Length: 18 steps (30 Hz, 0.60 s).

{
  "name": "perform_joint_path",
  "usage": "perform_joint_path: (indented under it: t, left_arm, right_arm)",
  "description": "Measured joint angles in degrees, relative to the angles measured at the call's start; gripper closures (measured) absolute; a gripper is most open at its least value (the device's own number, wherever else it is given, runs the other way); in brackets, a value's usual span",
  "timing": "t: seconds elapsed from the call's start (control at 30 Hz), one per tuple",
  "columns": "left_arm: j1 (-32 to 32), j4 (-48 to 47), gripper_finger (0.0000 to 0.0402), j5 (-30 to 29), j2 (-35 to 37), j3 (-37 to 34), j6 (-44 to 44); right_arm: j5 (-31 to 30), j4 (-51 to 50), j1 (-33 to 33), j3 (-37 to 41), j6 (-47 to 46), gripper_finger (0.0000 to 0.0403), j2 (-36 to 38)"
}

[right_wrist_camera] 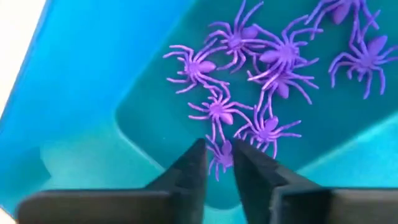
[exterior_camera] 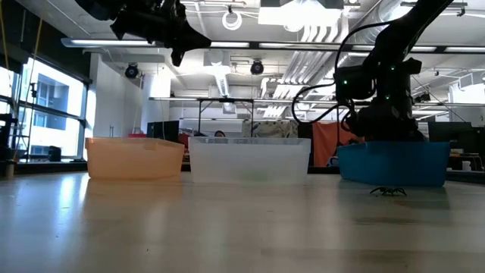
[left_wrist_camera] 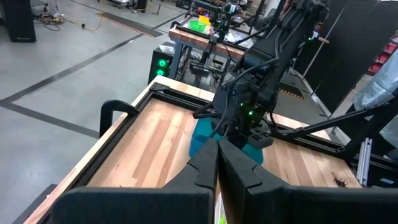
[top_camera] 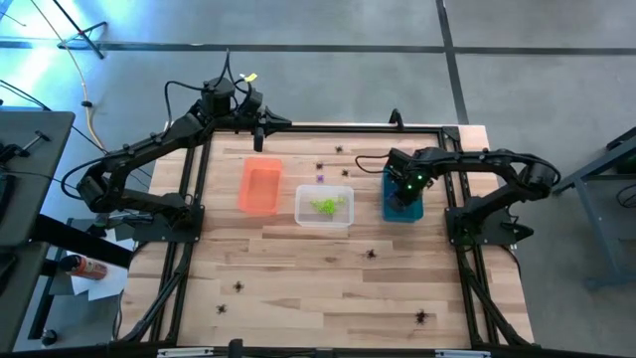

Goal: Sort Halloween decoration
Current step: Put the purple spider toy into the blue bin

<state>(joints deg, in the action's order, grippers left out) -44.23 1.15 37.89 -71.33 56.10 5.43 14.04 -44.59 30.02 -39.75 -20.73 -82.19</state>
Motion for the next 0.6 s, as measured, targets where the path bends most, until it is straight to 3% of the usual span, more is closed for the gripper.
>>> perform_joint_path:
  t: [0.3, 0.47, 0.6]
  left_arm:
    - [0.01, 0.0, 0.0402, -0.02, 0.0, 0.0, -0.01]
    - [0.0, 0.0, 0.0402, -0.03, 0.0, 0.0, -0.04]
    - [0.0, 0.0, 0.0402, -0.04, 0.0, 0.0, -0.04]
  right_arm:
    - [0.4, -4.01, 0.0, -2.28, 3.42, 0.0214, 4.21]
    - [-2.2, -10.85, 0.0, -10.12, 6.47, 0.0199, 9.92]
    - [-4.15, -7.31, 0.0, -16.29, 7.22, 0.0198, 14.12]
